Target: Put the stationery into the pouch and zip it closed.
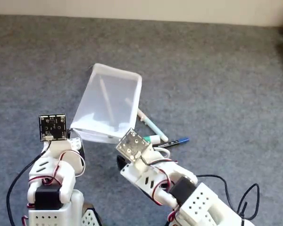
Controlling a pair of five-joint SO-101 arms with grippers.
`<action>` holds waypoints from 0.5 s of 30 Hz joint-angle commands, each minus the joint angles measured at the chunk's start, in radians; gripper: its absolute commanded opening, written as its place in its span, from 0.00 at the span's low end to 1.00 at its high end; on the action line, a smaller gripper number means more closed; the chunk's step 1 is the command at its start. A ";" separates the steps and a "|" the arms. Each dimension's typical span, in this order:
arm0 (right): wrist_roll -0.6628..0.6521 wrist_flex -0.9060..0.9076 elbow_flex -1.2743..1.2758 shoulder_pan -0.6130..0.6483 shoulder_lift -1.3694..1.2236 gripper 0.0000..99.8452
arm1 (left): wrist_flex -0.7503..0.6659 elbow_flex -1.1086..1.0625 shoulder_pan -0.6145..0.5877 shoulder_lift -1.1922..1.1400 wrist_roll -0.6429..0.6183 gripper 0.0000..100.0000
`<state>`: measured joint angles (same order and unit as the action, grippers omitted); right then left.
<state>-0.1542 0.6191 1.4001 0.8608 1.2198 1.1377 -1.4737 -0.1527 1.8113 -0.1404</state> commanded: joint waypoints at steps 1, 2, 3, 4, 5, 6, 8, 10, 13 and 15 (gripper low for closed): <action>0.014 -0.071 -0.064 -0.018 -0.058 0.20 | -0.025 0.038 -0.015 0.013 -0.008 0.00; 0.014 -0.085 -0.064 -0.018 -0.073 0.20 | -0.025 0.038 -0.015 0.013 -0.008 0.00; 0.014 -0.101 -0.064 -0.018 -0.087 0.20 | -0.025 0.038 -0.015 0.013 -0.008 0.00; 0.014 -0.113 -0.064 -0.019 -0.102 0.20 | -0.025 0.036 -0.016 0.013 -0.008 0.00; 0.014 -0.124 -0.064 -0.019 -0.119 0.20 | -0.025 0.036 -0.016 0.013 -0.008 0.00; 0.014 -0.130 -0.064 -0.019 -0.133 0.19 | -0.025 0.036 -0.016 0.013 -0.008 0.00; 0.014 -0.130 -0.070 -0.021 -0.148 0.13 | -0.025 0.036 -0.016 0.013 -0.008 0.00; 0.014 -0.124 -0.073 -0.038 -0.145 0.07 | -0.025 0.036 -0.016 0.013 -0.008 0.00; 0.014 -0.101 -0.073 -0.094 -0.108 0.03 | -0.025 0.036 -0.016 0.013 -0.008 0.00; 0.014 -0.041 -0.073 -0.133 -0.064 0.02 | -0.025 0.036 -0.016 0.013 -0.008 0.00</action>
<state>-0.1511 0.5286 1.4001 0.7856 1.0955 1.1377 -1.4737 -0.1542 1.8113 -0.1404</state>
